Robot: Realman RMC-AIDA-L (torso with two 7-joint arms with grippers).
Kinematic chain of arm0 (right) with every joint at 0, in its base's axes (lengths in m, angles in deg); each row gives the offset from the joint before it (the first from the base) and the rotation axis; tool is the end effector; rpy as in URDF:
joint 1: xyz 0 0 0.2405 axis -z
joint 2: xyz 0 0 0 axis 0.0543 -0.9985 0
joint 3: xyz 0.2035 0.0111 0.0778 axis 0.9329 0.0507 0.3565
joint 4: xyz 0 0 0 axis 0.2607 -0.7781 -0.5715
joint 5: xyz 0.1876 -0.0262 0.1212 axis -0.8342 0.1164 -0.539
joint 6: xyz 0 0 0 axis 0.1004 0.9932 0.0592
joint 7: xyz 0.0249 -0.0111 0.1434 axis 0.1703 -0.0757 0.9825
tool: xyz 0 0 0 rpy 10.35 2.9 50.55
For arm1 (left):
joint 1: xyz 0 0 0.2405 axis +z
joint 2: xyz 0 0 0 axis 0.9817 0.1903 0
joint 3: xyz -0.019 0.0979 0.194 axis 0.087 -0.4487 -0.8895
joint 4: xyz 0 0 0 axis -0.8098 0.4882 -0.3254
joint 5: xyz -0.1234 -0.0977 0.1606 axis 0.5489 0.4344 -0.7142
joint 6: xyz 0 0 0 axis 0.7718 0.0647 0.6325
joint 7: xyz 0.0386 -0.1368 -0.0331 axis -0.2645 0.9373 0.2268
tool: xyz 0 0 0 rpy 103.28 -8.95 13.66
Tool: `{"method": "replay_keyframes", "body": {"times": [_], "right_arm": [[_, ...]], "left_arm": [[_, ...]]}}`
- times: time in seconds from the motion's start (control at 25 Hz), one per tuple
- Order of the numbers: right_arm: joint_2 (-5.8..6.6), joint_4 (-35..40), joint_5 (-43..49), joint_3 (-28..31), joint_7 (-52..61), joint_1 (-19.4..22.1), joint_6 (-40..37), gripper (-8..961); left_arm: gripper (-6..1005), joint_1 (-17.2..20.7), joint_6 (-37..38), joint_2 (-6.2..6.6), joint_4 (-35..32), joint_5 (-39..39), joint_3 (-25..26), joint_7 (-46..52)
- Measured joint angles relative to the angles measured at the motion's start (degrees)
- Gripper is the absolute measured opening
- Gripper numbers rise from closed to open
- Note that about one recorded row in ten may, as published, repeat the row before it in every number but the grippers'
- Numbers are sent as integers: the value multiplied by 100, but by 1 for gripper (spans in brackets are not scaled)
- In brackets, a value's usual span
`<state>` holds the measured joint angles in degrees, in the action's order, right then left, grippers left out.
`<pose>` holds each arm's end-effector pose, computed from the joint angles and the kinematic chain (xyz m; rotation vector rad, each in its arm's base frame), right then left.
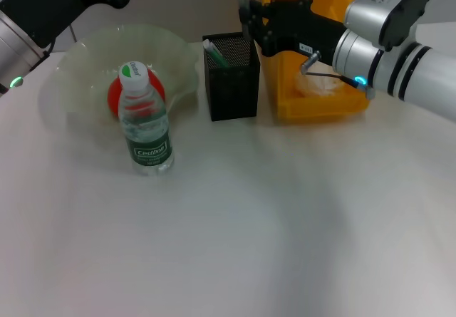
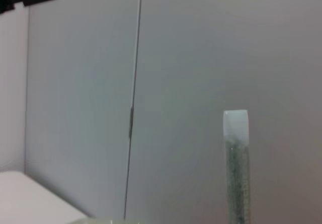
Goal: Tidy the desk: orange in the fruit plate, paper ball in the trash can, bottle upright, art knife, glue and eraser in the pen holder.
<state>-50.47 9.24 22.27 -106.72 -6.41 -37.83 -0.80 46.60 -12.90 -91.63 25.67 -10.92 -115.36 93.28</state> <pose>0.1796 0.4256 -0.0215 -2.2311 0.3428 0.6836 -0.1434 0.3911 0.0392 -2.0441 0.1455 -1.0686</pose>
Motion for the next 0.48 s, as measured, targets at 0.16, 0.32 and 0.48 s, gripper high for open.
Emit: {"method": "replay_keyframes", "body": {"times": [0.16, 0.32, 0.48], "right_arm": [[-9, -250, -366, -23, -312, -111, -124, 123], [-12, -365, -479, -24, -381, -196, -150, 123], [-27, -405, -517, -19, -382, -227, -133, 122]], "left_arm": [[704, -4, -2, 1, -1, -2, 0, -3], [704, -34, -17, 11, -4, -4, 0, -5], [704, -81, -123, 19, -4, -11, -36, -12]]}}
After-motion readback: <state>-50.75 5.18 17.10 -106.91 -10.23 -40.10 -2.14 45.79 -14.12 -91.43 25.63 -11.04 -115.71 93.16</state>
